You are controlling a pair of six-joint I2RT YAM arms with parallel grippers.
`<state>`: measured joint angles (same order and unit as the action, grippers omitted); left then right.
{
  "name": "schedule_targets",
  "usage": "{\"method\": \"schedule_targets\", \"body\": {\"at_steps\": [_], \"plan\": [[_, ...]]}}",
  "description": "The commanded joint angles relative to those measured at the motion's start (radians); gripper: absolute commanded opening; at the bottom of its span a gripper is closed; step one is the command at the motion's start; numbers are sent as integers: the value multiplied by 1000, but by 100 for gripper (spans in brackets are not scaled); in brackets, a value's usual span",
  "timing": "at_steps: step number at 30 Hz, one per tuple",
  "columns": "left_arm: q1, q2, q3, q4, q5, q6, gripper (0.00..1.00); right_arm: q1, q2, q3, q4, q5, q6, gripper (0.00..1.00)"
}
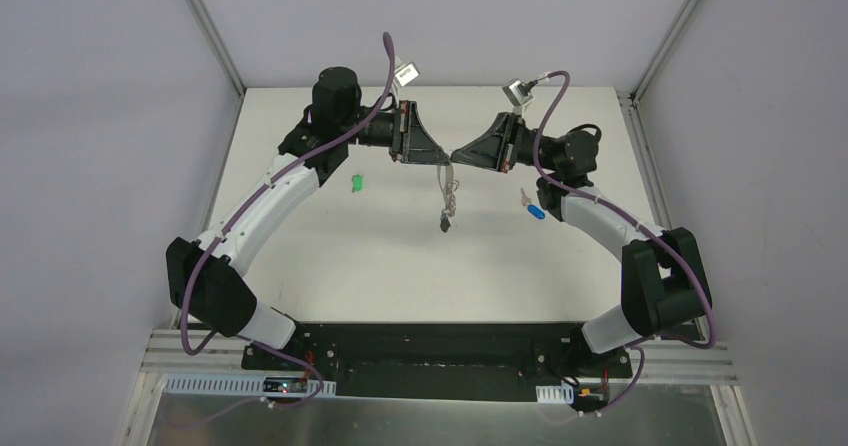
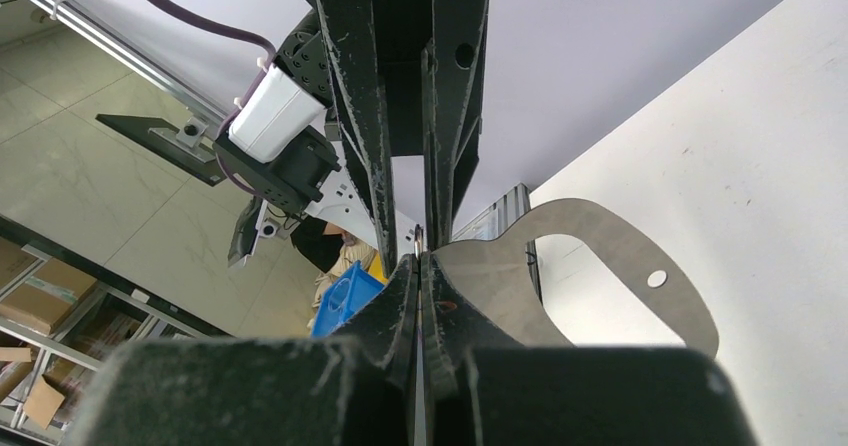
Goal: Put the keys on the keyring
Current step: Adjust the keyring.
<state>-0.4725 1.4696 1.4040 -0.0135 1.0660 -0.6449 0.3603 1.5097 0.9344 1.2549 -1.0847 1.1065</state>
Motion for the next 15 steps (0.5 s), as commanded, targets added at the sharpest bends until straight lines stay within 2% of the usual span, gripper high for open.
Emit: {"method": "schedule_targets", "body": {"at_steps": [1,5,10,13,15], "plan": [[-9,3,51,20,12,8,19,-3,-46,-2,35,12,-26,0],[-11,6,52,20,13,8,14,-3,-43,1,38,12,-21,0],[-15,14,58,18,15,17,1,-2,-43,-2,42,11,-19,0],[-19,25,91,-78,15,74,0,1,-44,0,45,-1,-37,0],[-27,32,143,-233,9,200,0,0,-51,4,36,-28,-65,6]]}}
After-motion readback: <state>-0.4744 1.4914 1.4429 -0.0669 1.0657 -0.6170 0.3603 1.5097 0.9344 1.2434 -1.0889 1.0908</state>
